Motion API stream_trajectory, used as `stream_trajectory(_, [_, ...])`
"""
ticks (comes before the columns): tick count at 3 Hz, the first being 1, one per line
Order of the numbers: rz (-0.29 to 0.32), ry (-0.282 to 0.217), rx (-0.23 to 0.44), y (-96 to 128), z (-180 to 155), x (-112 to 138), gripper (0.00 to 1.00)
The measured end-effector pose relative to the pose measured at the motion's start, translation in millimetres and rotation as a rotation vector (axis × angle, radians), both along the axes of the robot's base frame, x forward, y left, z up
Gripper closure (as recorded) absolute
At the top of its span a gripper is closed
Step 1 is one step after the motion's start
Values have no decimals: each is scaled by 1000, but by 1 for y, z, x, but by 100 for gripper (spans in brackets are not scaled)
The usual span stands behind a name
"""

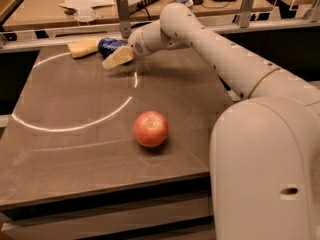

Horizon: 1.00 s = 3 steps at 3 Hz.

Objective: Move pepsi can near sponge

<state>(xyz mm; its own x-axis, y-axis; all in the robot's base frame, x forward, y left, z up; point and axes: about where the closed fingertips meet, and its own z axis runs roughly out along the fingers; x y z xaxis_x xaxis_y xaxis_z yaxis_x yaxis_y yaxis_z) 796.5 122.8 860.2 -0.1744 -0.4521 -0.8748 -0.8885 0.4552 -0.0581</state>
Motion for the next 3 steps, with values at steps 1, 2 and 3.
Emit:
stream_trajectory(1, [-46, -38, 13, -36, 17, -9, 0])
stream_trajectory(2, [-193, -121, 4, -135, 50, -42, 0])
stream_trajectory(3, [-186, -104, 2, -133, 41, -40, 0])
